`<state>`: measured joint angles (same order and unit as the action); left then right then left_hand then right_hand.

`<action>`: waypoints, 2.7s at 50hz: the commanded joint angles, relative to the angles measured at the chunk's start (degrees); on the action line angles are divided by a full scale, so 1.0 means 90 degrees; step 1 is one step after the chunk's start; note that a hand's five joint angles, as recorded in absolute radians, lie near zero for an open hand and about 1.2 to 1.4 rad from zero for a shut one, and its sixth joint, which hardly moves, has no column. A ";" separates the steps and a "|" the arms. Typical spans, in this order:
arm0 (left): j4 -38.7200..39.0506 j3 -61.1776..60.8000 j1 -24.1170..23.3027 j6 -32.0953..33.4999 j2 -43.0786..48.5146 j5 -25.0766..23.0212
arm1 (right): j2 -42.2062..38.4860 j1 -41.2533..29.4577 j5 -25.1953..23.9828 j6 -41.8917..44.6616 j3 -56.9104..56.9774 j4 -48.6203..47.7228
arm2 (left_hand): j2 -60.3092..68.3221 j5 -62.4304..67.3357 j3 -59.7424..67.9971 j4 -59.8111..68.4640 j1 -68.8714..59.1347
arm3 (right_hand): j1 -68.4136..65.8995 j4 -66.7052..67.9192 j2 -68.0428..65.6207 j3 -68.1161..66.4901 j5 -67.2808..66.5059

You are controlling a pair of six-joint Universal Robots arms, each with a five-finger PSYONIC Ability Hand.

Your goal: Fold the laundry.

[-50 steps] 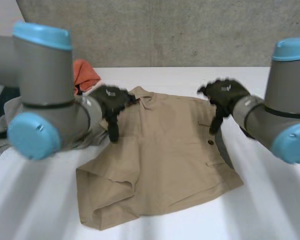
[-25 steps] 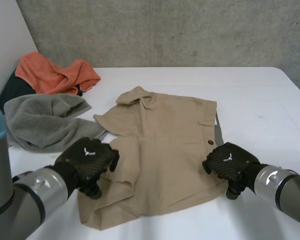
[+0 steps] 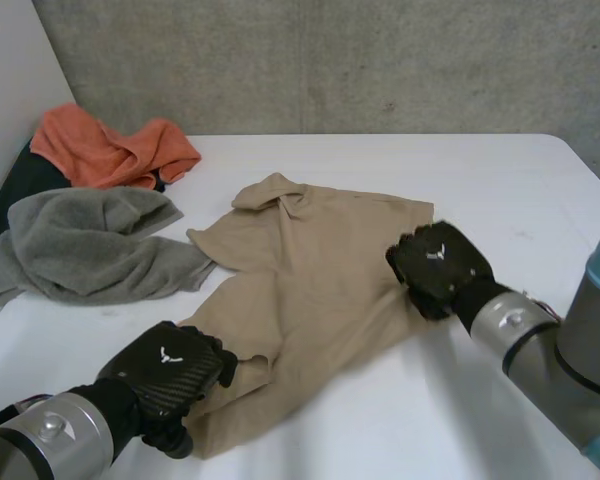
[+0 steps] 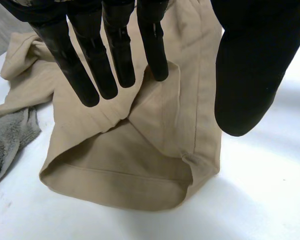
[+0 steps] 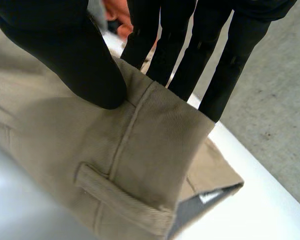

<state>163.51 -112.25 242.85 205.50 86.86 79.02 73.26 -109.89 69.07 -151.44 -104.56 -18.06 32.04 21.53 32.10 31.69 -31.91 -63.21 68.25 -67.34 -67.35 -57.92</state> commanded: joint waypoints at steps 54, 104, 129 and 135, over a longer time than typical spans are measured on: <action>0.0506 0.1925 -0.0518 0.0908 -0.0226 0.1855 | 0.1624 -0.0281 0.1447 0.1308 0.1520 0.3919 | 0.5329 0.5385 0.5322 0.5368 -0.5343 | -0.1866 0.1306 -0.1407 -0.1406 -0.1342; 0.0631 1.0600 -0.0030 -0.1270 0.4109 0.2225 | -0.1499 -0.0584 0.2657 -0.0722 0.7157 -0.0103 | 0.5329 0.5385 0.5322 0.5368 -0.5343 | -0.1866 0.1306 -0.1407 -0.1406 -0.1342; 0.0114 0.5325 -0.0430 -0.1485 0.4021 0.2030 | -0.1685 -0.0291 0.1828 0.0000 0.2507 0.1029 | 0.5329 0.5385 0.5322 0.5368 -0.5343 | -0.1866 0.1306 -0.1407 -0.1406 -0.1342; -0.1076 0.4495 -0.0732 -0.1096 0.3035 0.1952 | -0.0641 -0.0242 0.1681 0.0927 0.1882 0.2453 | 0.5329 0.5385 0.5322 0.5368 -0.5343 | -0.1866 0.1306 -0.1407 -0.1406 -0.1342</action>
<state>163.47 -65.29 238.74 192.49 122.28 97.09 59.55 -112.37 85.40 -150.36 -82.90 -7.22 68.49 56.19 68.31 68.74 -65.00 -63.95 68.50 -67.34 -67.71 -58.68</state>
